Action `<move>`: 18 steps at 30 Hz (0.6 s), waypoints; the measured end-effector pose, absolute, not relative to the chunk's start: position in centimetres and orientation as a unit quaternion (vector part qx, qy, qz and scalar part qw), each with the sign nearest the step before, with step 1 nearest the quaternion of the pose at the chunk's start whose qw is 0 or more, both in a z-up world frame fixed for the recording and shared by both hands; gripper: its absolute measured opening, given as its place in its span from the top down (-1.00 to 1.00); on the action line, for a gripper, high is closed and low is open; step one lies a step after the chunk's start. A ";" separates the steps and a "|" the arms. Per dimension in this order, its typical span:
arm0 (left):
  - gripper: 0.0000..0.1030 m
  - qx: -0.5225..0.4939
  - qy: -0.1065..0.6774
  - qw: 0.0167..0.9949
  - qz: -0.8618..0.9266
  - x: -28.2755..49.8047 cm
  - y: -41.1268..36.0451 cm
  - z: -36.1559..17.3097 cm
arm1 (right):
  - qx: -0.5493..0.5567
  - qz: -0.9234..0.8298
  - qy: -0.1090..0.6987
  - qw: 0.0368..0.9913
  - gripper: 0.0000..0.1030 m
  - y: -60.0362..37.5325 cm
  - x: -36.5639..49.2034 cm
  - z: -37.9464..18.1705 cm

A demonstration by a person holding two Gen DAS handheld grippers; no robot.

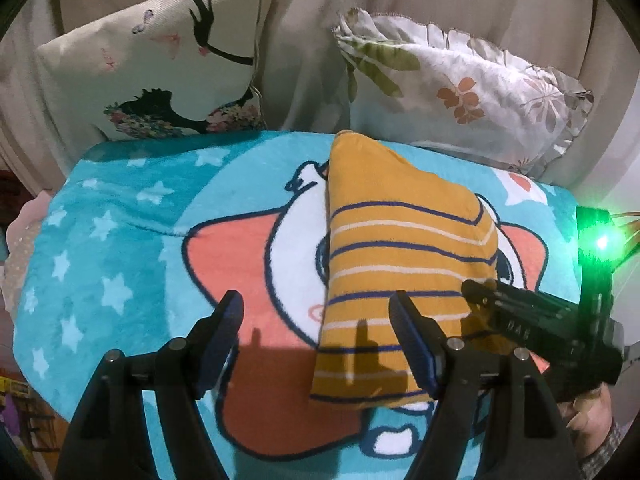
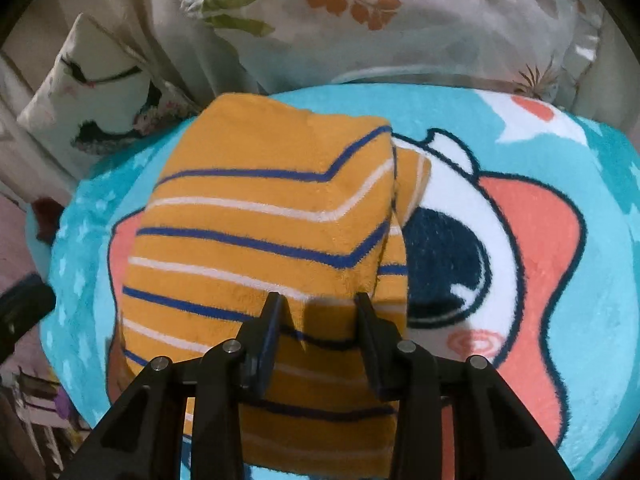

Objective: Fold small clothes

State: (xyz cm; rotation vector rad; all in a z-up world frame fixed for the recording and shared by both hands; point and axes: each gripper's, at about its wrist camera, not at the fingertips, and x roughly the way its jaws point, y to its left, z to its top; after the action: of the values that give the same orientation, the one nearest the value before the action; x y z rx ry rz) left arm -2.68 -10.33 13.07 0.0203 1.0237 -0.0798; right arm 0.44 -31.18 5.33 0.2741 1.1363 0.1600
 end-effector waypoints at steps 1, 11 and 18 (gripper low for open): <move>-0.44 0.010 0.487 0.872 -0.037 -3.1 -10.2 13.3 | 0.134 0.076 0.536 0.830 0.22 -31.4 0.4 5.5; -0.51 0.046 0.404 0.914 0.009 -7.4 -10.6 16.5 | 0.133 0.057 0.506 0.850 0.19 -32.5 -3.3 8.9; -0.98 0.028 0.272 0.960 0.063 -12.0 -8.8 20.8 | 0.105 0.048 0.491 0.864 0.07 -31.5 -6.3 10.7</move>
State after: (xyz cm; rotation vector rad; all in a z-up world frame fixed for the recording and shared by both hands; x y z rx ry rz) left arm -11.99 -8.83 20.75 0.0568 0.5519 0.1275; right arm -6.35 -31.53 10.73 0.2194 1.0284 0.1004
